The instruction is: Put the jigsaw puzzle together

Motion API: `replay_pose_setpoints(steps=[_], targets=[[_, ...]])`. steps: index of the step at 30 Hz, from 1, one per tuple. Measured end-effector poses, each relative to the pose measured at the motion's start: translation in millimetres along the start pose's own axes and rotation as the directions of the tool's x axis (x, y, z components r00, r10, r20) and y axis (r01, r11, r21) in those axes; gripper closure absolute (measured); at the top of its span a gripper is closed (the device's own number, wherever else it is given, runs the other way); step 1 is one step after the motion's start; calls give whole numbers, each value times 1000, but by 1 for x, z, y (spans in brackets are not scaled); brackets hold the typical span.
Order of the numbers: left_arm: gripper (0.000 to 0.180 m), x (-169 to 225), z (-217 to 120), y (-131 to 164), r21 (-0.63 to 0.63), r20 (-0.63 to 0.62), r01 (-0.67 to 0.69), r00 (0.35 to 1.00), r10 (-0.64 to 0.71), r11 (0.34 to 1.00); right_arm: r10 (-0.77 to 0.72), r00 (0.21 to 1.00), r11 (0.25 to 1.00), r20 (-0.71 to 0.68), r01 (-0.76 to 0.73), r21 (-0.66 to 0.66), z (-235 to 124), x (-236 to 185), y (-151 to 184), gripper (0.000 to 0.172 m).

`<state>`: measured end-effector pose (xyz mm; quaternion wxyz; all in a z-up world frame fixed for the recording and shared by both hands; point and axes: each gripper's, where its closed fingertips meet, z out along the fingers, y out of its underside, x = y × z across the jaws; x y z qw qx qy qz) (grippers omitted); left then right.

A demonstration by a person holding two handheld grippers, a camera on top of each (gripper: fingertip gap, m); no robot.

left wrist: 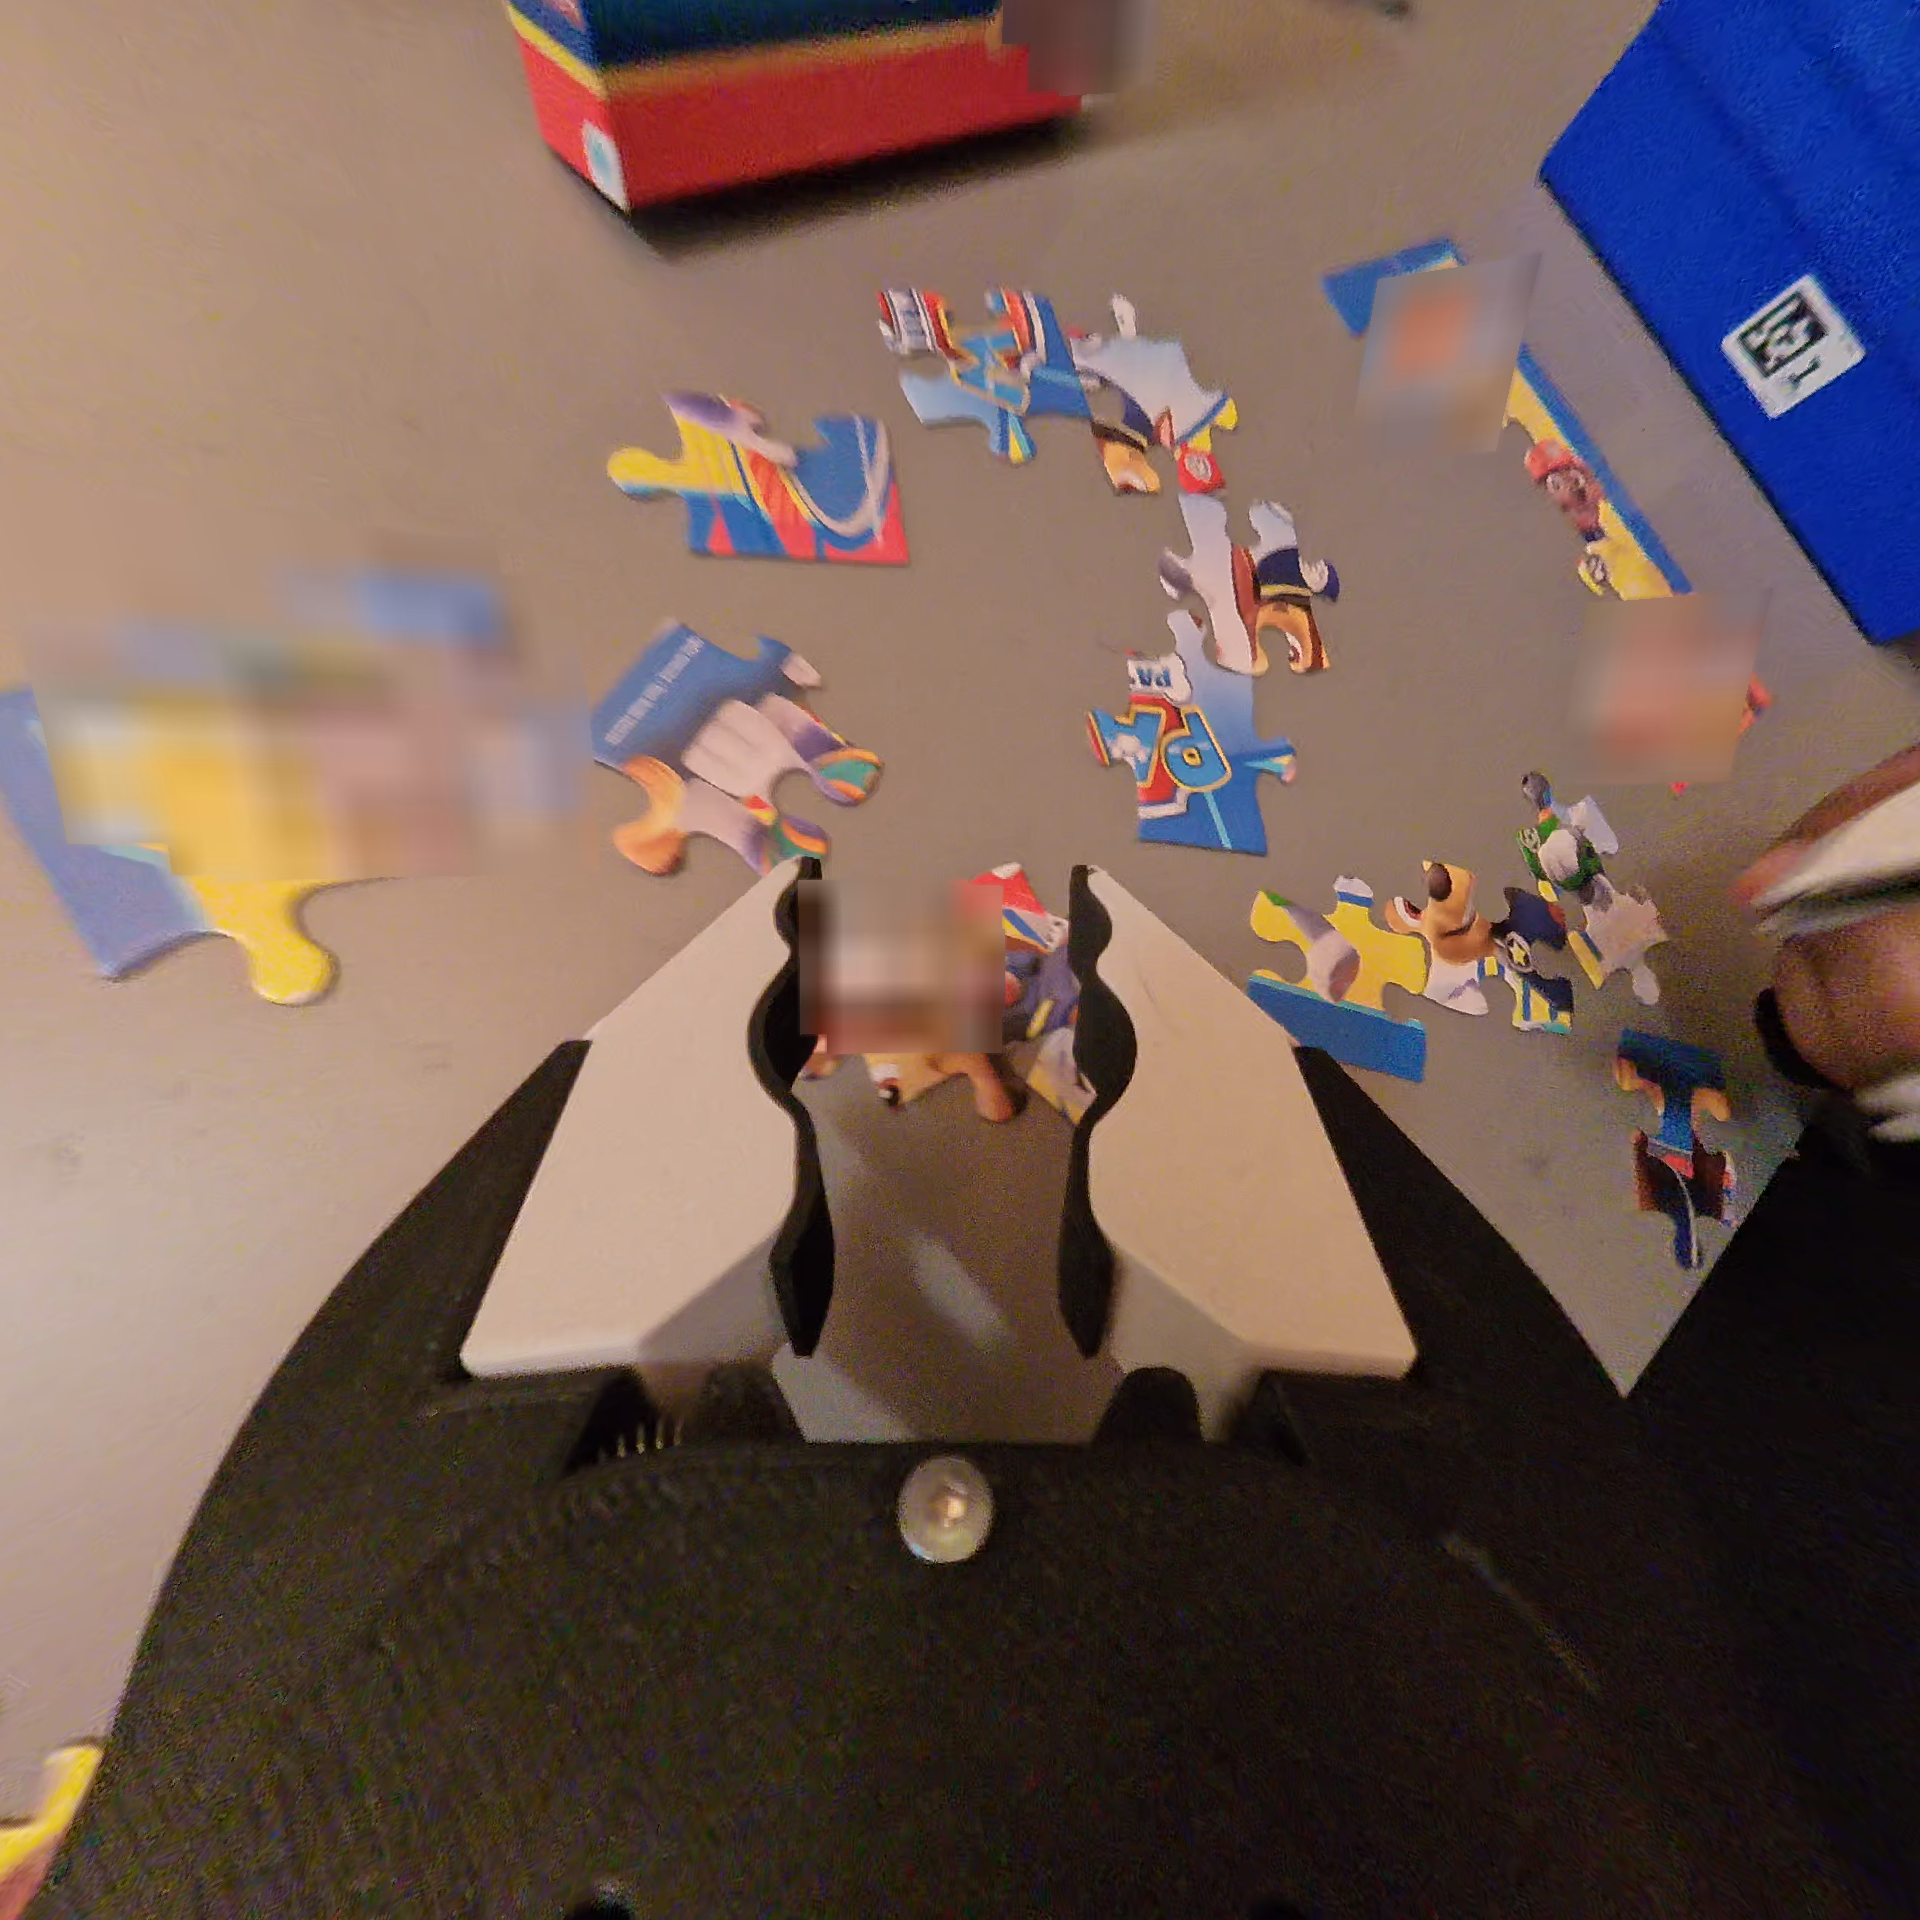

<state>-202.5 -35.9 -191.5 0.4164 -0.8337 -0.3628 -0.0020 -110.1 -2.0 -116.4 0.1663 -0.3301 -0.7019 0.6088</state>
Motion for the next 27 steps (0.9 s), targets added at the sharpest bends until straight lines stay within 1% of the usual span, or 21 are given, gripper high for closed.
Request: replay_pose_setpoints(steps=[3,5,7,9,11,15,16,20,22,25,27], targets=[[132,-19,-3,-12,20,-1,-51,999,52,998,-147,989,964,13,146,-221,33,-6,38,145],[131,-35,6,-18,0,35,-102,994,102,995,-210,977,930,21,206,-304,49,-6,54,145],[130,-43,18,-24,-20,47,-151,987,152,988,-210,977,907,43,211,-364,61,-6,67,144],[126,-47,32,-24,-64,39,-178,983,181,982,-173,983,888,55,180,-424,68,-5,78,139],[122,-54,43,-22,-112,67,-204,975,213,972,-123,991,868,53,133,-479,69,-1,88,136],[116,-60,54,-10,-216,97,-281,947,306,935,-35,998,848,51,56,-526,67,4,98,134],[118,-57,55,-11,-203,85,-282,949,304,937,-26,998,845,52,50,-533,66,5,100,133],[120,-56,56,-11,-220,71,-284,949,306,933,-79,997,834,13,74,-547,64,18,103,139],[129,-52,56,-9,-232,52,-295,948,314,927,-110,994,829,-30,75,-554,62,29,102,141],[130,-51,56,-9,-241,57,-296,946,319,924,-110,991,827,-72,51,-559,57,41,101,141],[136,-53,55,-9,-248,66,-282,949,307,927,-105,990,826,-98,32,-563,52,49,101,140]])
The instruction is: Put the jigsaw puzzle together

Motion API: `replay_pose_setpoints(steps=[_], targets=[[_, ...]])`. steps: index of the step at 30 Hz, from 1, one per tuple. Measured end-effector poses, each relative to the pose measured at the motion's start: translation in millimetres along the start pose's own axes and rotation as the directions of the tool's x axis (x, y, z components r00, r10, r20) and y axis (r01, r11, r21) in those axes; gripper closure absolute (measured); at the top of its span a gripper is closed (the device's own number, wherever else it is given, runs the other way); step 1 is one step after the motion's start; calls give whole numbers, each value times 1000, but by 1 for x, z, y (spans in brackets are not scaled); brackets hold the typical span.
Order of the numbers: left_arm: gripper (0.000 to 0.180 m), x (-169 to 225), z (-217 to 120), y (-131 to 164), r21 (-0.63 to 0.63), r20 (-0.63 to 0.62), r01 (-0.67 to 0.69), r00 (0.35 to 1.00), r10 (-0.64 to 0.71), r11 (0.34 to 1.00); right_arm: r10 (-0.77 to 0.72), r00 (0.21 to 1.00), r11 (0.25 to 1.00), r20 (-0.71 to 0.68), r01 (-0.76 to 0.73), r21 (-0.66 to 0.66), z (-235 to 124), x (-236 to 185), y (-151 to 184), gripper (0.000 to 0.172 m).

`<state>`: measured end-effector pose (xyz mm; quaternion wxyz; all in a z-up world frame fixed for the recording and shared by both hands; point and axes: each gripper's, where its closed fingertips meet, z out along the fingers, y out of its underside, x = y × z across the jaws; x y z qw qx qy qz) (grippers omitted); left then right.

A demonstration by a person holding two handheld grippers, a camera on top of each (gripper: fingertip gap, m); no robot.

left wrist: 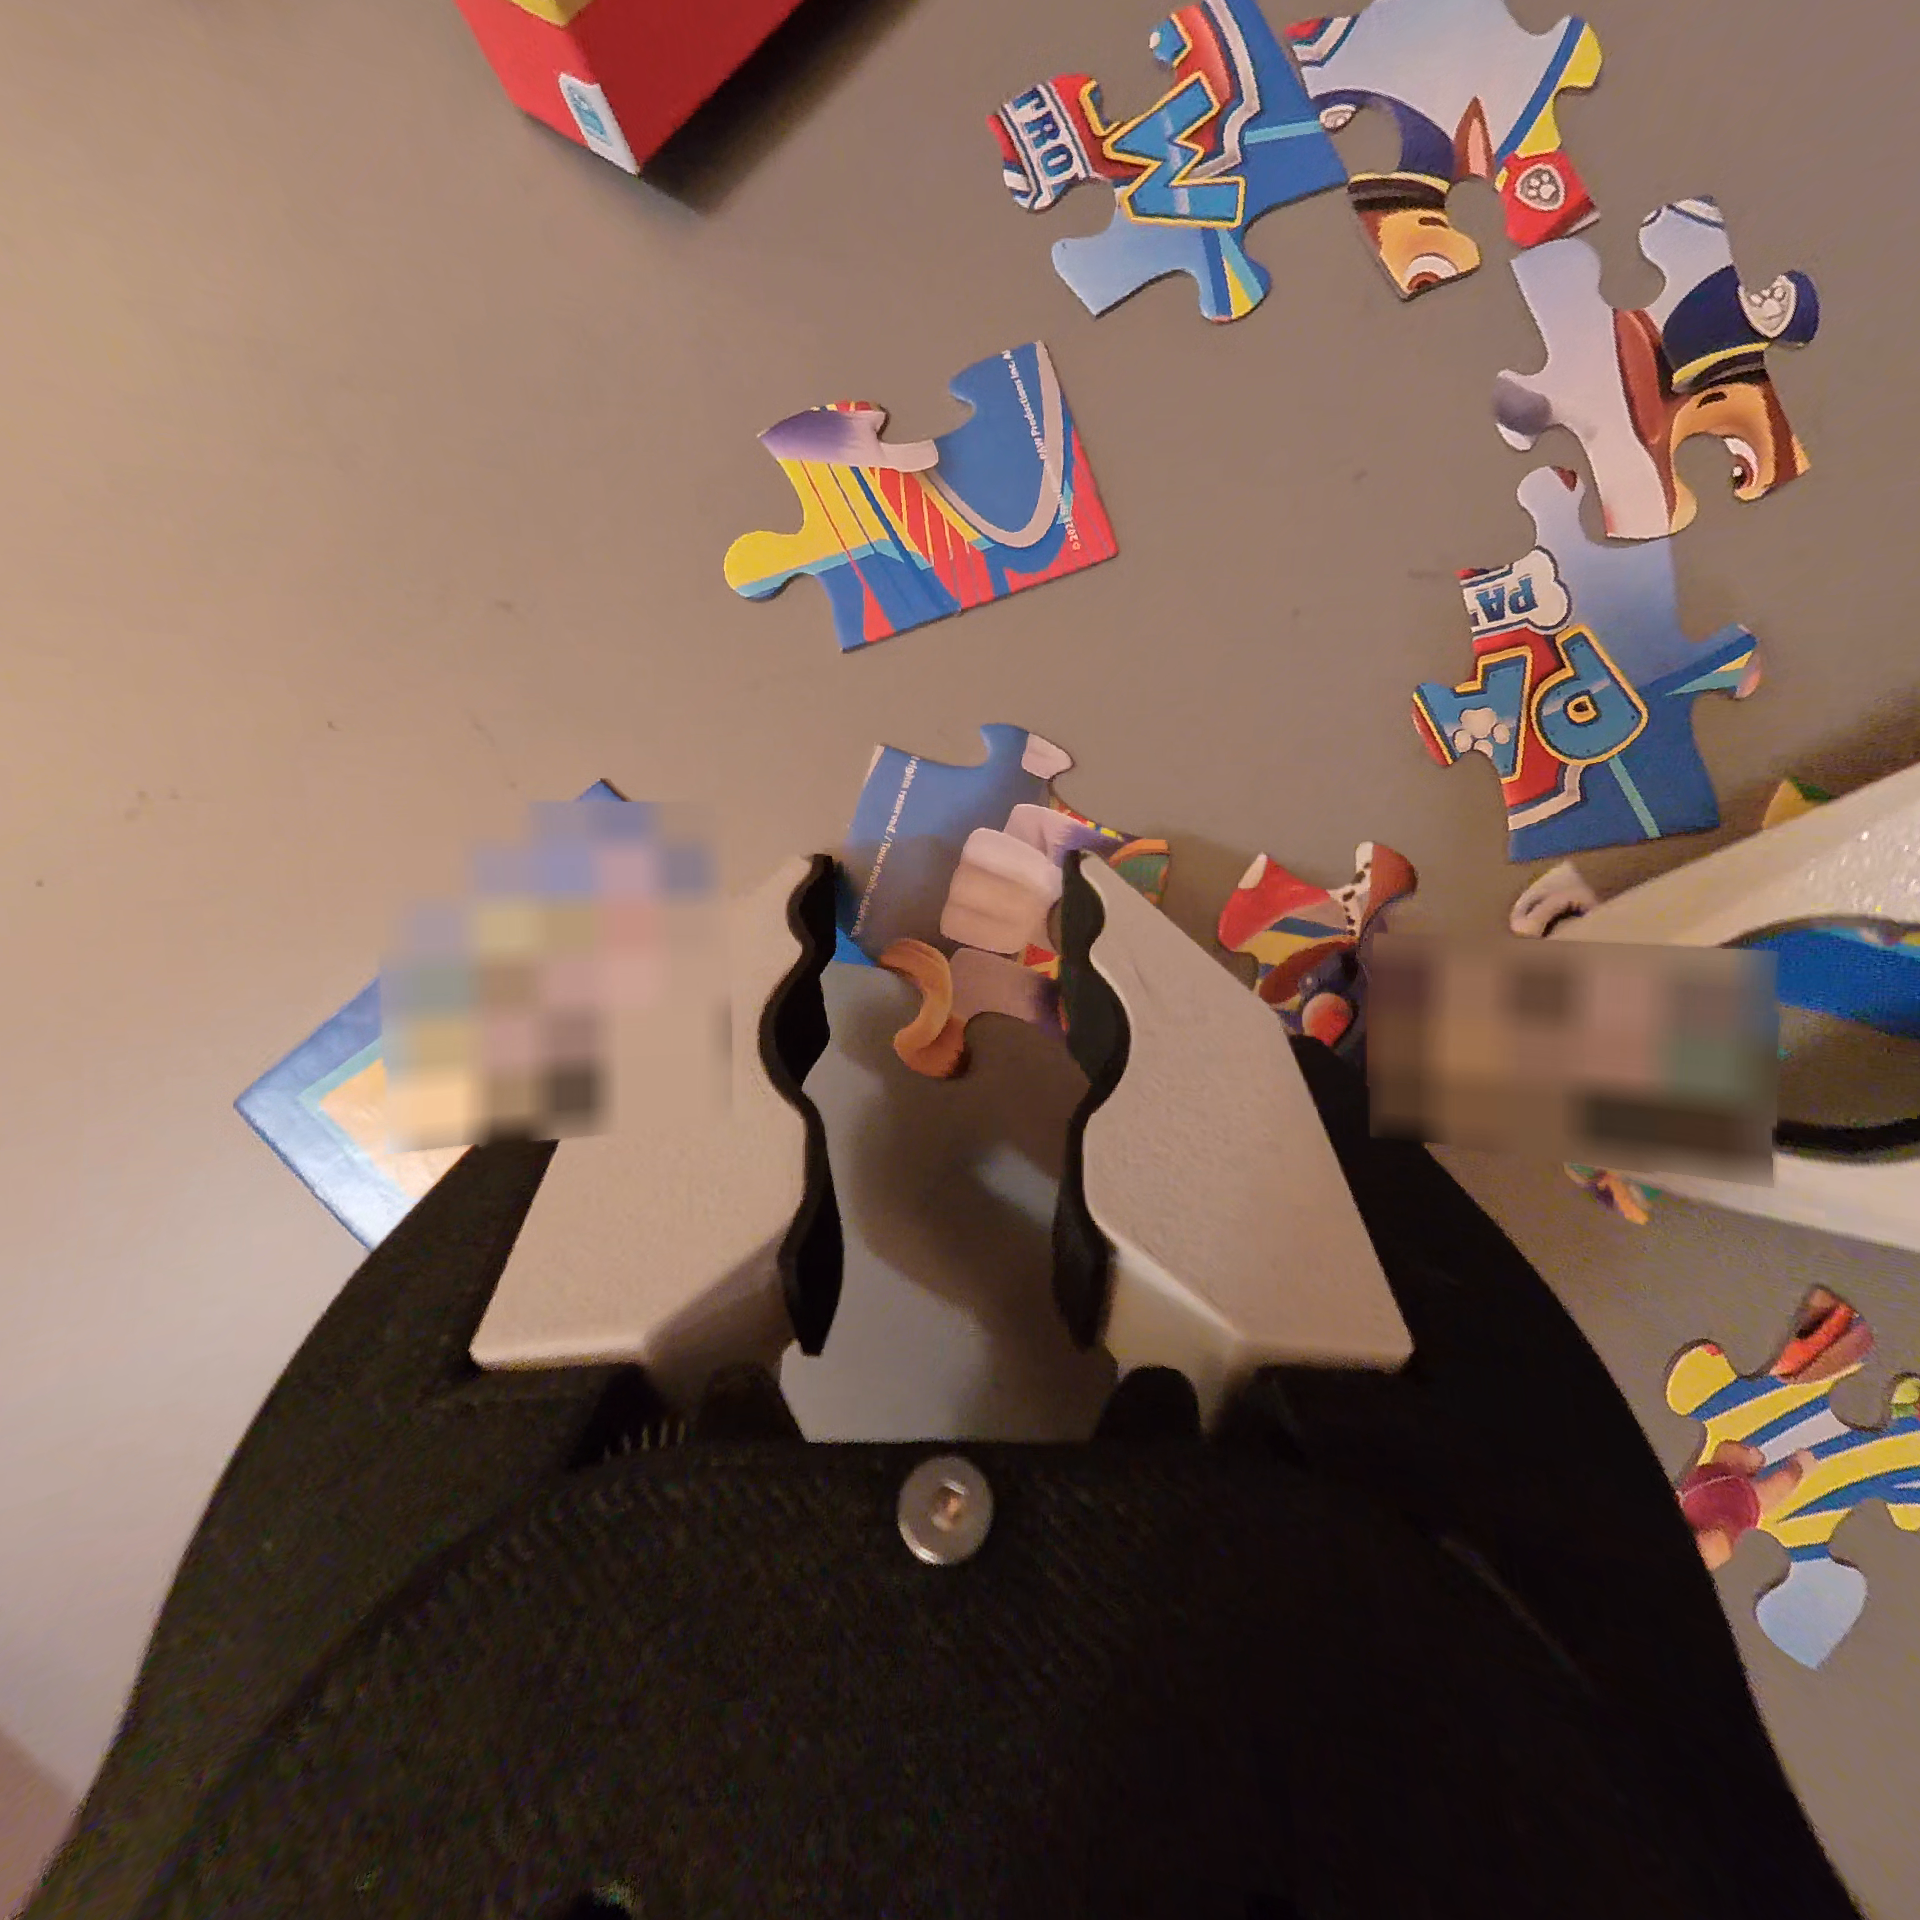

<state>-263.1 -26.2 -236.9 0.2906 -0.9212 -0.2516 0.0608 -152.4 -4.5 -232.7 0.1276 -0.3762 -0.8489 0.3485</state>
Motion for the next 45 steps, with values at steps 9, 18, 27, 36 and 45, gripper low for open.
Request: replay_pose_setpoints(steps=[9,18,27,36,45], targets=[[135,0,-8,11,-31,24,38,999,-37,999,87,995,996,-50,-89,-24,-12,22,12,144],[117,9,-13,13,-32,-29,-42,999,42,999,88,996,995,-17,-87,52,-19,16,0,143],[140,15,-8,14,-41,-32,-43,999,42,998,90,996,993,-16,-89,75,-21,15,-2,143],[140,10,-13,18,-32,-7,6,1000,-6,999,98,995,987,-31,-93,132,-30,19,-9,143],[141,-5,-43,0,132,6,134,991,-136,982,89,996,974,-29,-80,212,-41,16,-21,144]])
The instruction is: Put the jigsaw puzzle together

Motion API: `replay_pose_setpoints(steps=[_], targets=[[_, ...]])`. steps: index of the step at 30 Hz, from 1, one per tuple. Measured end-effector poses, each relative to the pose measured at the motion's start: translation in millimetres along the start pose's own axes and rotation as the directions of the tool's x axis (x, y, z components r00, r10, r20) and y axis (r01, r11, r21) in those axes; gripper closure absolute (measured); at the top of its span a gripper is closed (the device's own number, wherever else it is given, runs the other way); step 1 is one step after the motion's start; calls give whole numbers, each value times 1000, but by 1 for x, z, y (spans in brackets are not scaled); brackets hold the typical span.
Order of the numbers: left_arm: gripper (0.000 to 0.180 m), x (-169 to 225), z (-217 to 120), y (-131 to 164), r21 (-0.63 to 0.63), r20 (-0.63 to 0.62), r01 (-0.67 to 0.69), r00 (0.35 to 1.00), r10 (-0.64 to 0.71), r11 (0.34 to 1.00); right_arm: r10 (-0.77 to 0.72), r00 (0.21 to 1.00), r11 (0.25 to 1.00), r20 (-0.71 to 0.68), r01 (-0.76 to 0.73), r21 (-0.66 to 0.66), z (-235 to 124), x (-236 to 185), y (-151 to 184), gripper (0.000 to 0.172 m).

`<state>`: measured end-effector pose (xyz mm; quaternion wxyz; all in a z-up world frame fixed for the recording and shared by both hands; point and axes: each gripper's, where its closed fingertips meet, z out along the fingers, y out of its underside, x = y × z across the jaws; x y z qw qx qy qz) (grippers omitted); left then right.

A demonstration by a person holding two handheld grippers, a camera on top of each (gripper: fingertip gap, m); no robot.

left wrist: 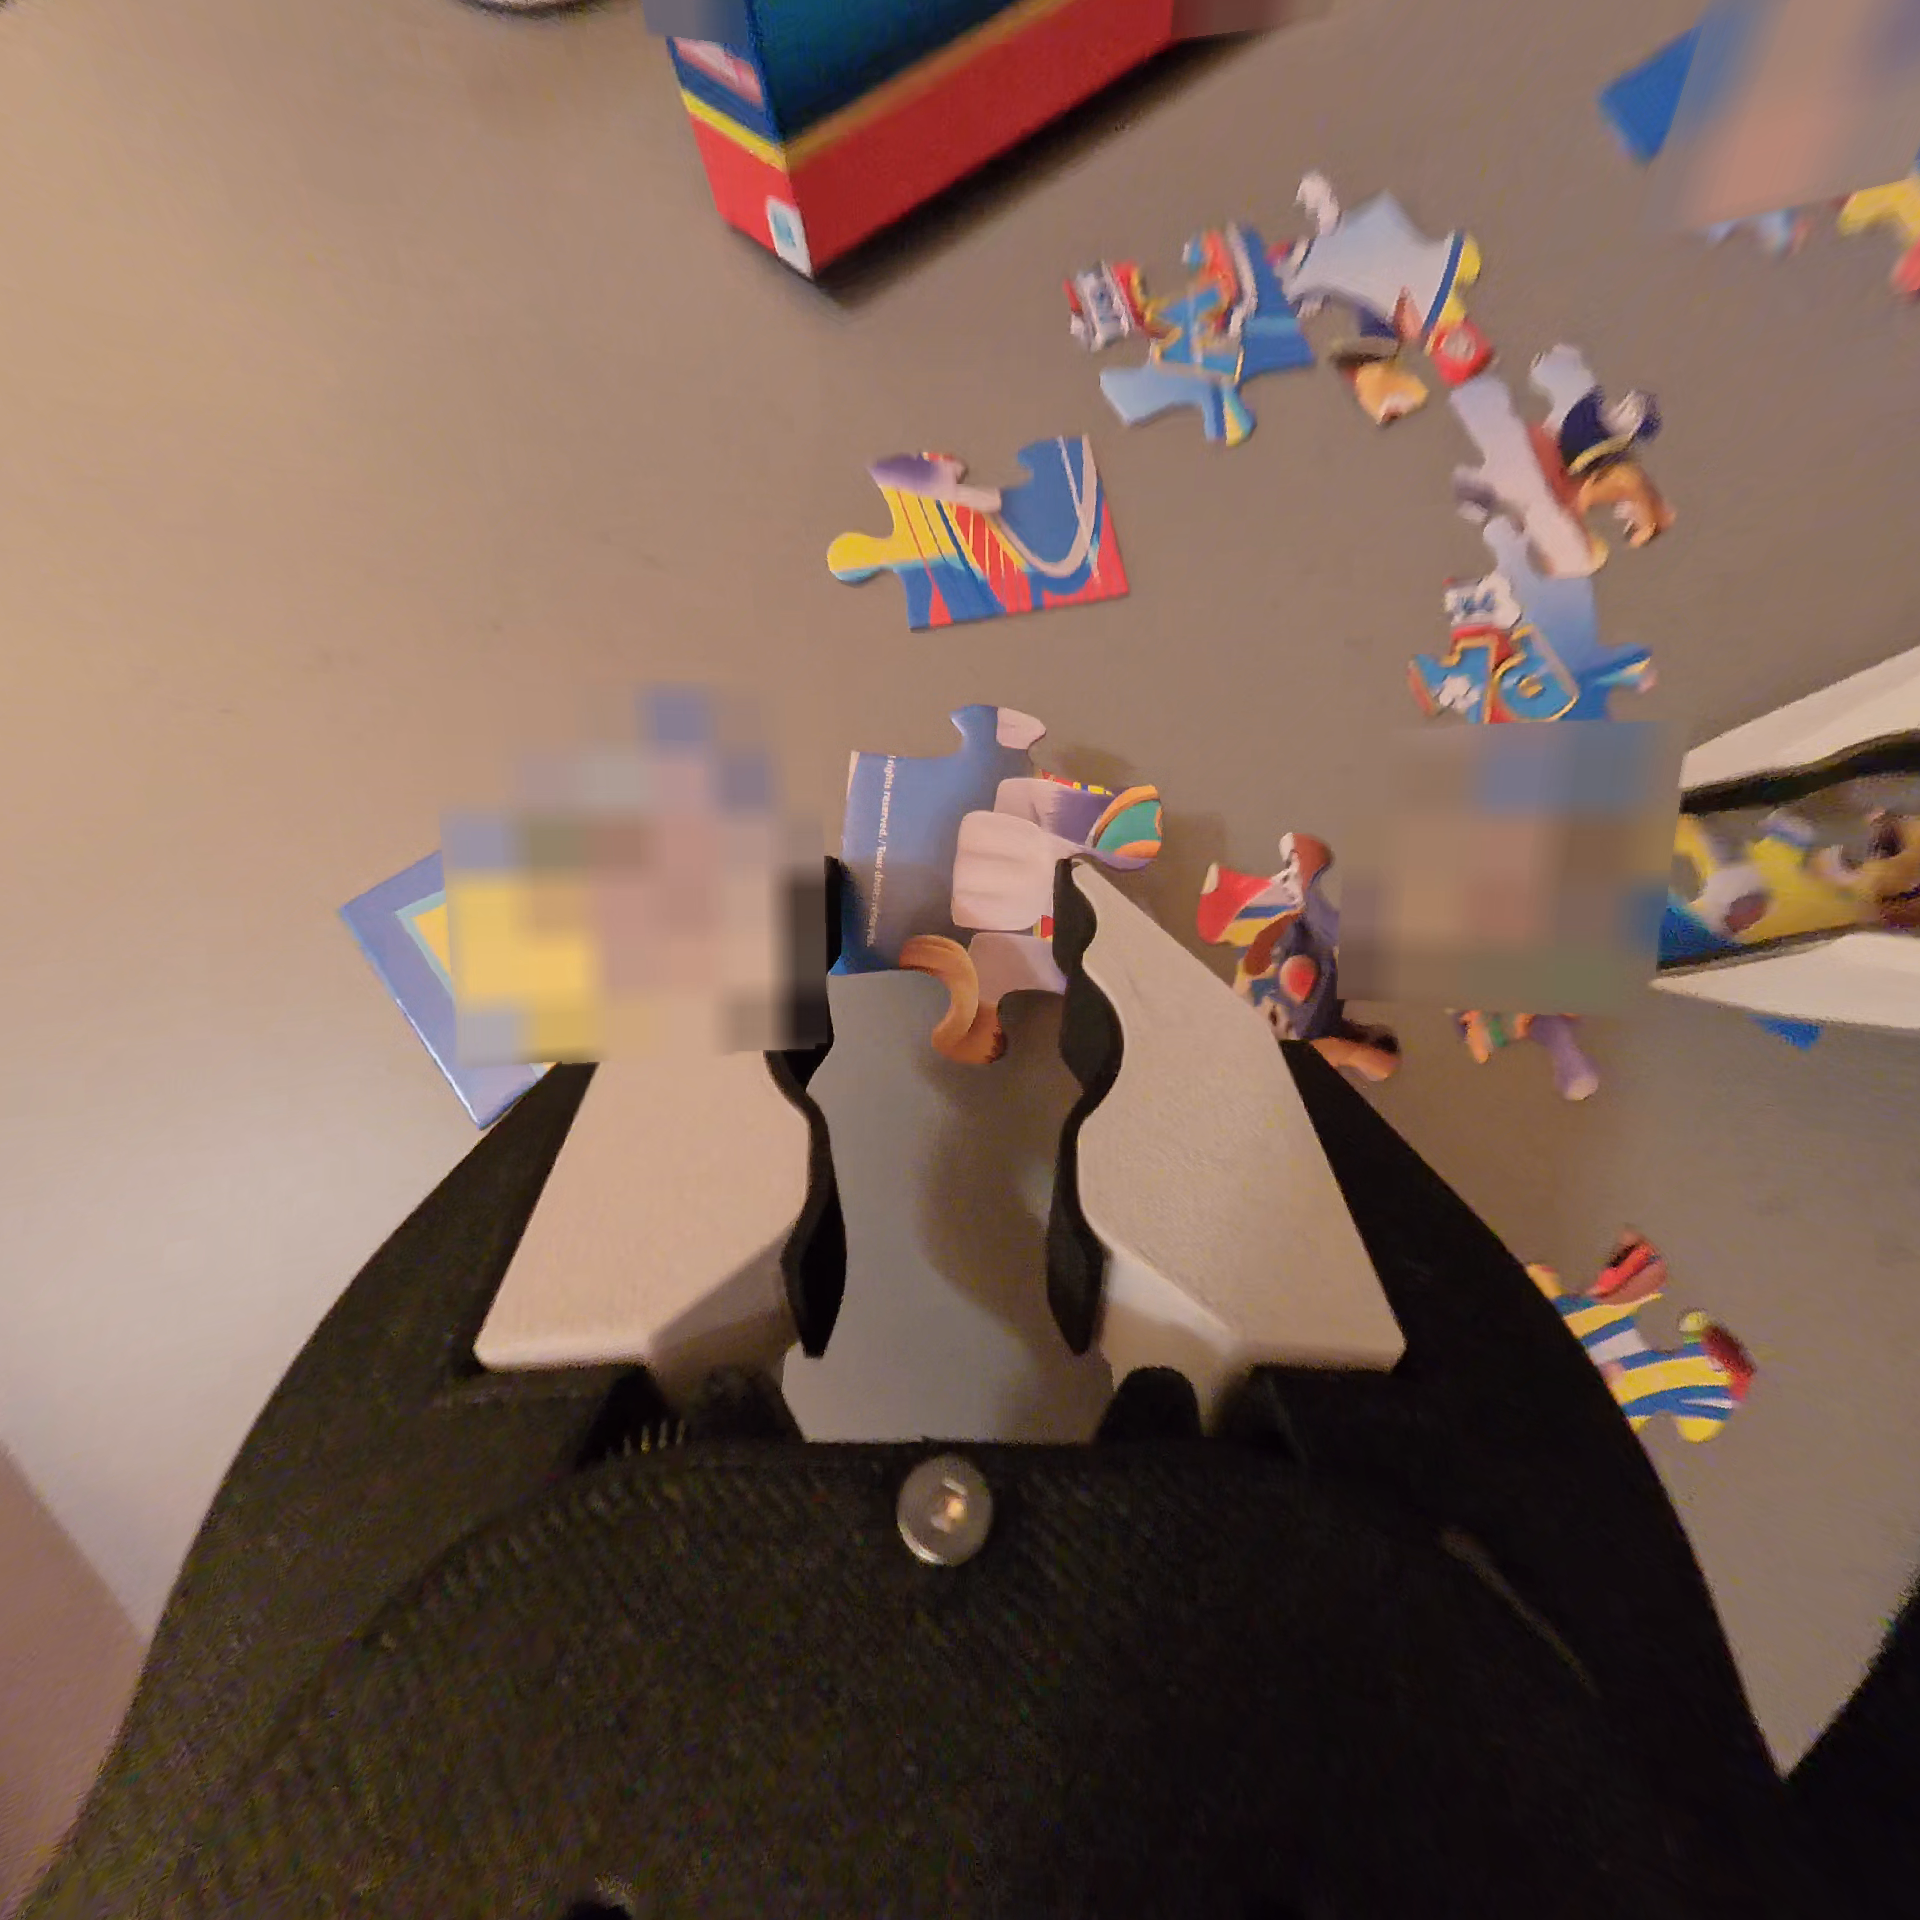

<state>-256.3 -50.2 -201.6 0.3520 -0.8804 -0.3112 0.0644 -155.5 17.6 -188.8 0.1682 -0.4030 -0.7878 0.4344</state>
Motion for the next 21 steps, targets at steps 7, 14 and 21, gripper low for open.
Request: replay_pose_setpoints(steps=[7,14,21], targets=[[141,25,-45,-31,260,-257,265,946,-198,928,46,989,962,141,-81,260,-13,-25,-50,142],[141,51,-78,-40,399,-370,386,898,-239,832,165,947,861,275,-274,427,-21,-38,-92,141],[141,69,-98,-45,522,-323,357,923,-208,775,323,820,785,472,-511,351,-12,-57,-97,143]])
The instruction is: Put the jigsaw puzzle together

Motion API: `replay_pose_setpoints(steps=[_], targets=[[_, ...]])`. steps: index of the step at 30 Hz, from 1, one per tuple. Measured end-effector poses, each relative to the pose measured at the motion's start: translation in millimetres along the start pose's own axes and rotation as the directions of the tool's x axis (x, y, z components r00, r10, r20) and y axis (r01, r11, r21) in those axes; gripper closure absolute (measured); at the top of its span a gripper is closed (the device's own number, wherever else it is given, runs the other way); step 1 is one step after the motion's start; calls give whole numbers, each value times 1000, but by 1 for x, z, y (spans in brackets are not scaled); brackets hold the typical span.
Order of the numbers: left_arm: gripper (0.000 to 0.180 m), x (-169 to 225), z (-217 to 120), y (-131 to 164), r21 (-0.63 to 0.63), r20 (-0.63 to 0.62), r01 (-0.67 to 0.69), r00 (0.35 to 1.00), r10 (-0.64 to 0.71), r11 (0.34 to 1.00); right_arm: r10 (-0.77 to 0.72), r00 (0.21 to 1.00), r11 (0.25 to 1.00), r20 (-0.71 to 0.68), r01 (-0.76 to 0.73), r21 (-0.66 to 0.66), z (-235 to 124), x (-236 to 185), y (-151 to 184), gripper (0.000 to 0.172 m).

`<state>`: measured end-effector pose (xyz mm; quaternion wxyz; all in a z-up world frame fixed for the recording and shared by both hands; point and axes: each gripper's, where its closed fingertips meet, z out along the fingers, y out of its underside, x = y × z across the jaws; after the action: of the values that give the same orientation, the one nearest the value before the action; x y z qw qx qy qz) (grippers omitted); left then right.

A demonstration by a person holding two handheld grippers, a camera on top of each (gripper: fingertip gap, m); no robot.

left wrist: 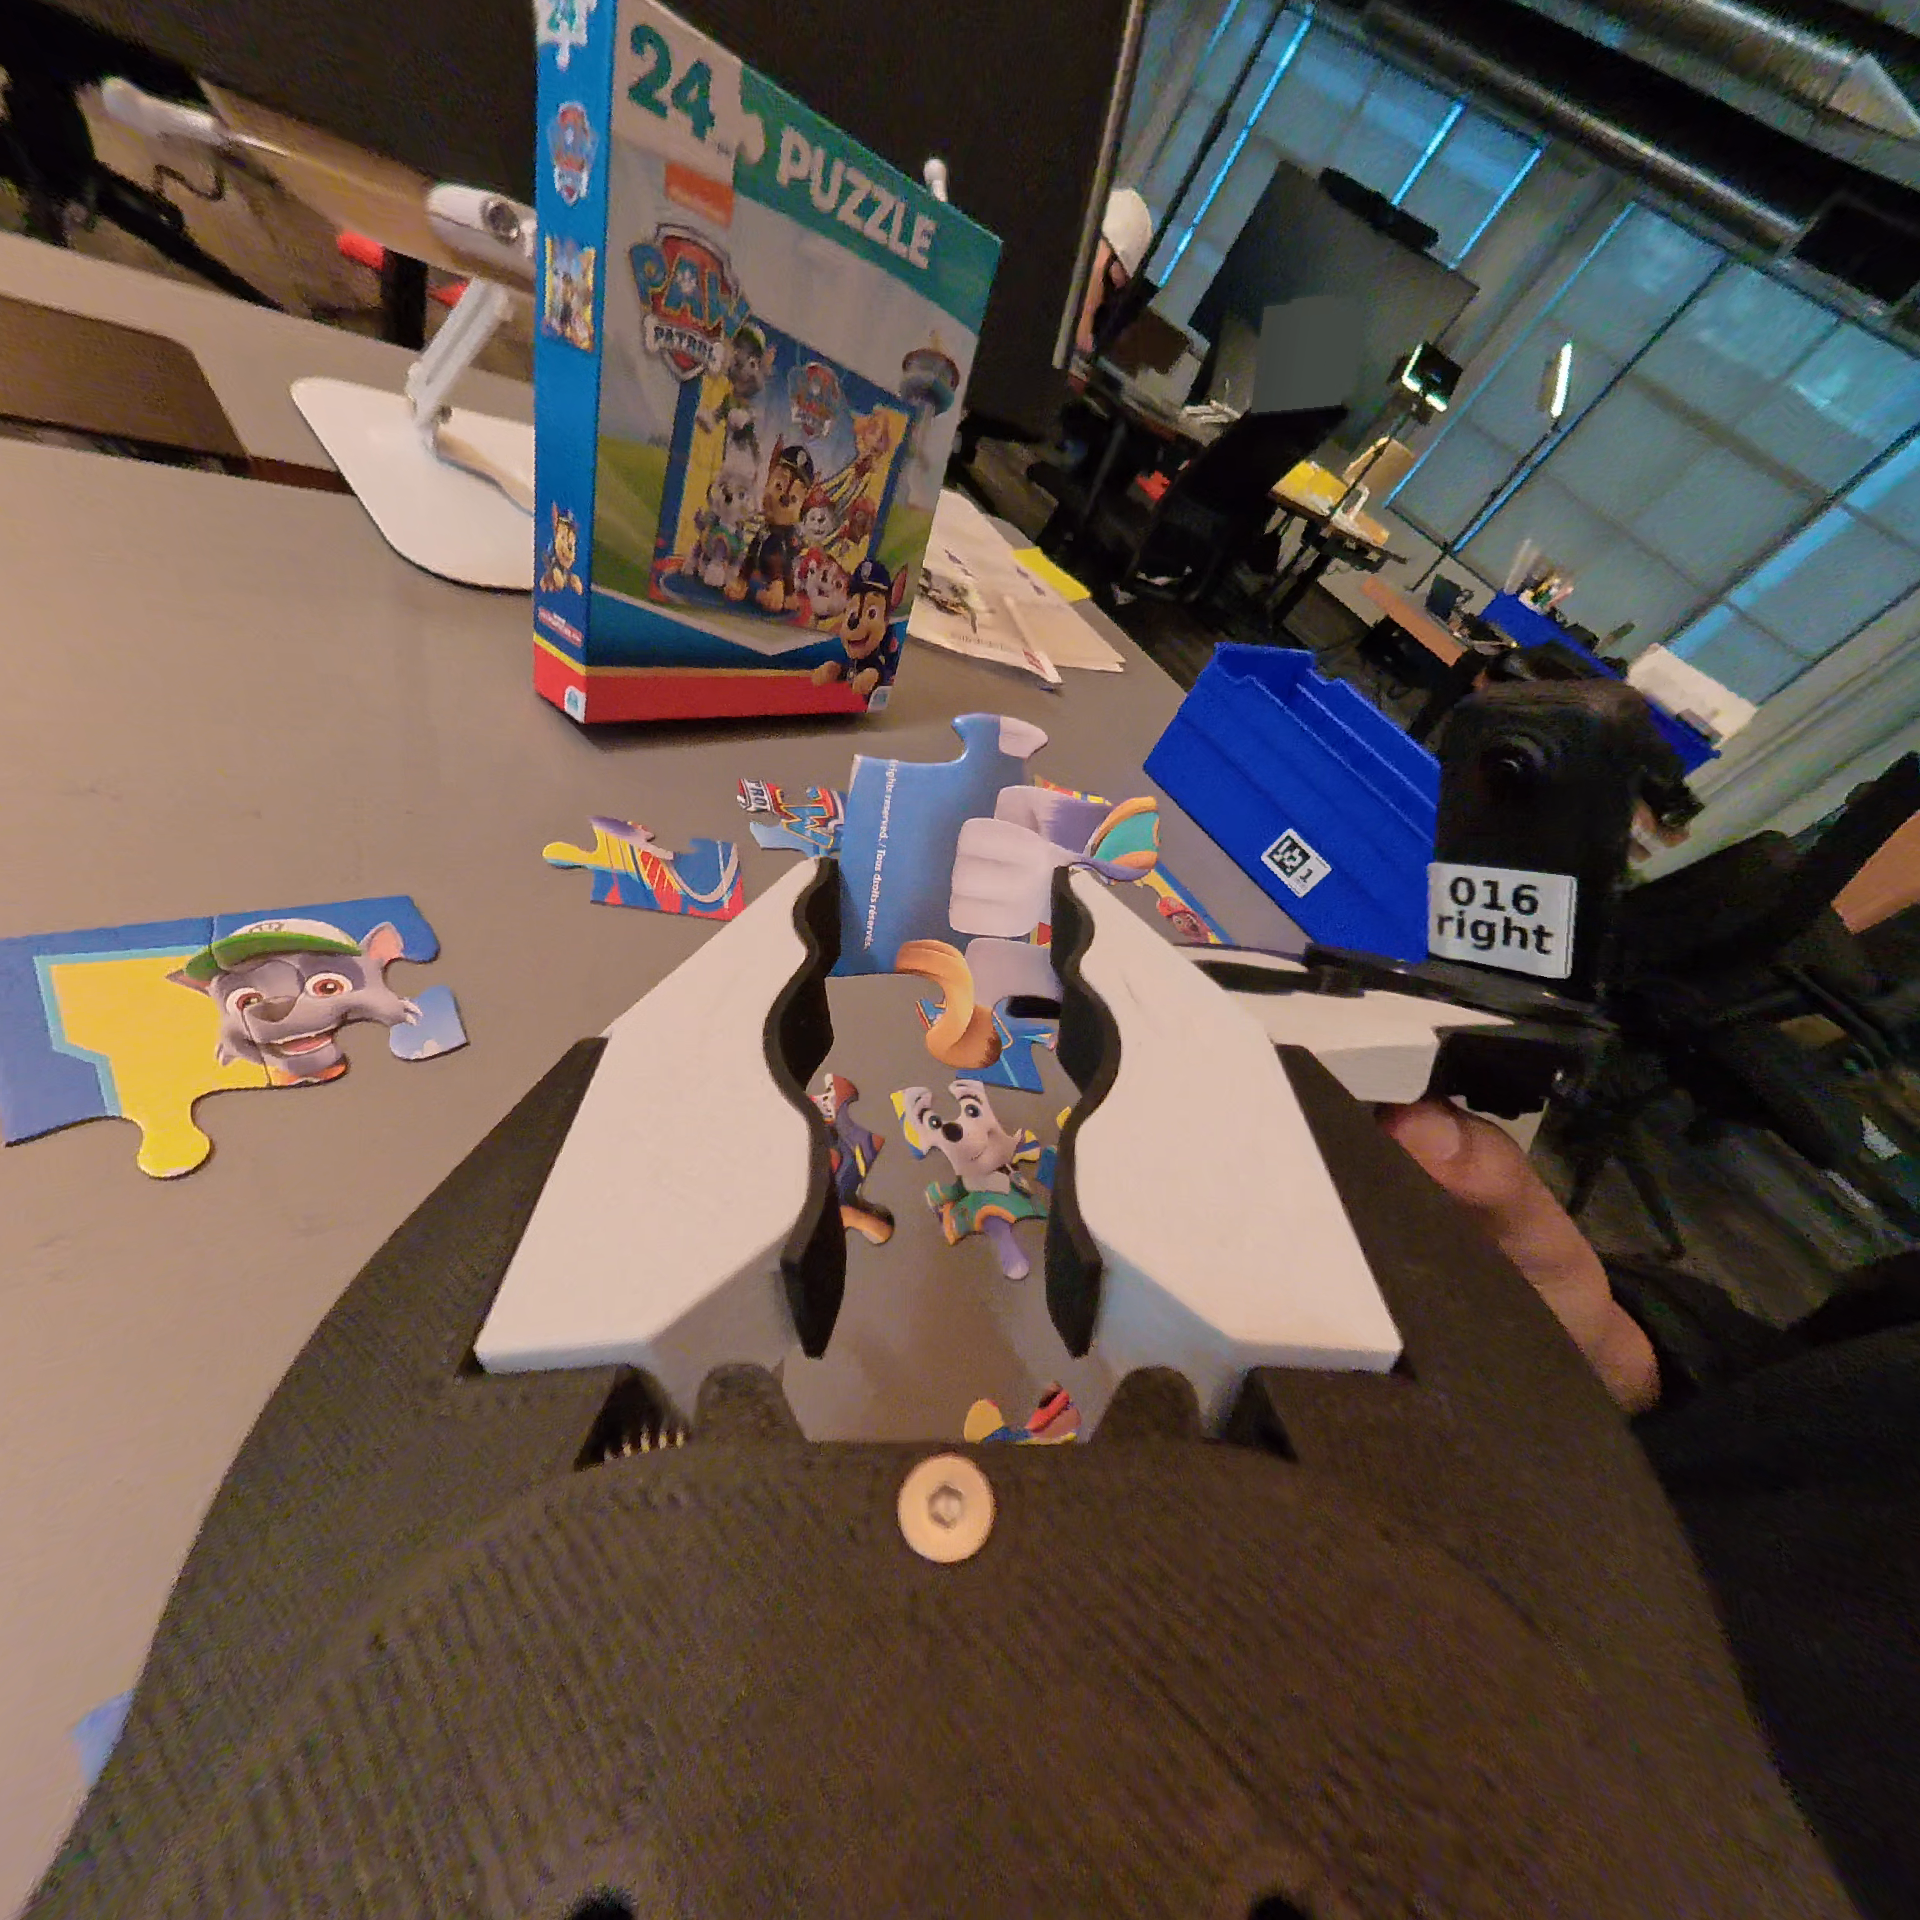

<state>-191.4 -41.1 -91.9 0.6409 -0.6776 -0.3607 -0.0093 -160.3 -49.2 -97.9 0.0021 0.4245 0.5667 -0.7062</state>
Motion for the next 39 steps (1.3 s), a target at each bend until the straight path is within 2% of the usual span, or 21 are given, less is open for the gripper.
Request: replay_pose_setpoints(steps=[3,5,8,12,15,17,19,21,23,24,26,29,31,34,39], targets=[[141,4,-4,4,-10,4,-39,999,39,999,26,1000,999,12,-27,30,-1,-3,-2,150],[141,7,-8,7,-15,-12,-41,999,41,999,20,1000,999,16,-20,26,-1,-5,-2,163],[144,2,-20,10,-13,-13,-22,1000,22,1000,5,1000,1000,9,-5,-10,3,-7,5,167],[136,-6,-47,16,-25,-6,30,1000,-30,999,23,999,999,25,-22,-39,8,-7,12,172],[132,-25,-80,27,-66,108,24,994,-17,998,30,999,999,15,-29,-42,4,0,12,172],[125,-47,-109,52,-190,245,-2,968,50,982,35,999,999,-2,-35,-35,-5,8,8,172],[104,-74,-140,88,-342,392,-36,903,177,939,48,999,998,-26,-48,-27,-16,18,4,172],[86,-85,-160,123,-439,450,-16,861,235,899,66,997,998,-48,-67,-21,-26,28,1,172],[65,-78,-160,139,-444,444,-14,865,233,896,71,995,997,-66,-72,-16,-34,35,-1,172],[62,-72,-155,140,-430,420,-42,875,241,902,62,995,998,-73,-63,-17,-36,38,-2,172],[63,-62,-144,141,-428,378,-106,881,284,898,18,994,999,-106,-21,-25,-41,46,-4,172],[65,-52,-133,154,-498,269,-180,898,348,848,-21,991,1000,-135,21,-2,-49,52,-18,171],[65,-58,-135,161,-539,254,-202,887,386,818,-35,990,999,-138,37,13,-54,52,-26,168],[65,-66,-135,160,-544,249,-214,882,400,812,-35,990,999,-139,37,12,-59,55,-28,172],[68,-74,-126,158,-551,231,-228,883,409,803,54,991,997,-121,-60,-46,-56,64,-10,172]])
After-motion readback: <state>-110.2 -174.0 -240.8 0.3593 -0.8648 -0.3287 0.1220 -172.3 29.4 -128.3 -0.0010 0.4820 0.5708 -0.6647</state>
